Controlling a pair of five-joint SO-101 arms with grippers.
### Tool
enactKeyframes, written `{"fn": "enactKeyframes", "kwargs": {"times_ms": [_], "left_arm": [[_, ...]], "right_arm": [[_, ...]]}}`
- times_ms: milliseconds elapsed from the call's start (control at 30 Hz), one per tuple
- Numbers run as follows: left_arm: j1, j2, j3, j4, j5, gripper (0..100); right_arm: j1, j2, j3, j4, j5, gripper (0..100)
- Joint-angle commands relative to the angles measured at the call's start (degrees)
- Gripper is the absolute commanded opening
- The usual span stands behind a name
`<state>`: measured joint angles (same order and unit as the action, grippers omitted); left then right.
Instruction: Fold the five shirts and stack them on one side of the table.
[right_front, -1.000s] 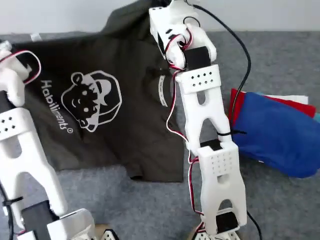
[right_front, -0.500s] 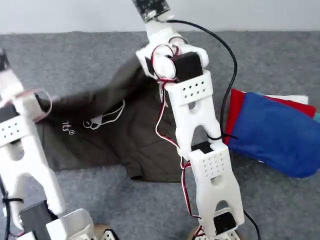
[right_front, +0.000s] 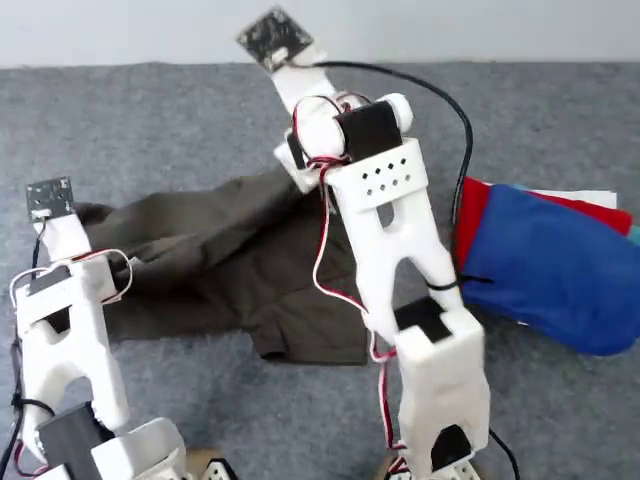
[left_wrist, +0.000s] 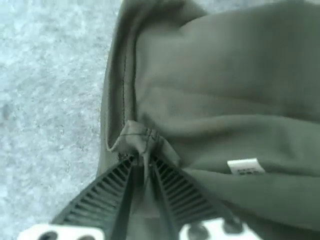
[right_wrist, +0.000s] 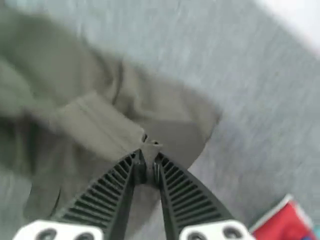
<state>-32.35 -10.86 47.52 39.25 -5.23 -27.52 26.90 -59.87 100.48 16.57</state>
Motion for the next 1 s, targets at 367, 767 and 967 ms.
{"fn": "enactKeyframes", "kwargs": {"times_ms": [367, 767, 967], "left_arm": [[-10.4, -0.6, -2.0, 5.5, -18.6, 1], [-5.9, -0.6, 1.5, 6.7, -20.4, 1], [-10.5, -0.6, 0.5, 10.6, -26.4, 4]], "right_arm": [[1.5, -34.8, 67.6, -13.1, 0.3, 0.9], [7.3, -40.3, 89.7, -28.4, -0.8, 0.9], [1.3, -40.1, 89.9, -25.4, -0.7, 3.6]]}}
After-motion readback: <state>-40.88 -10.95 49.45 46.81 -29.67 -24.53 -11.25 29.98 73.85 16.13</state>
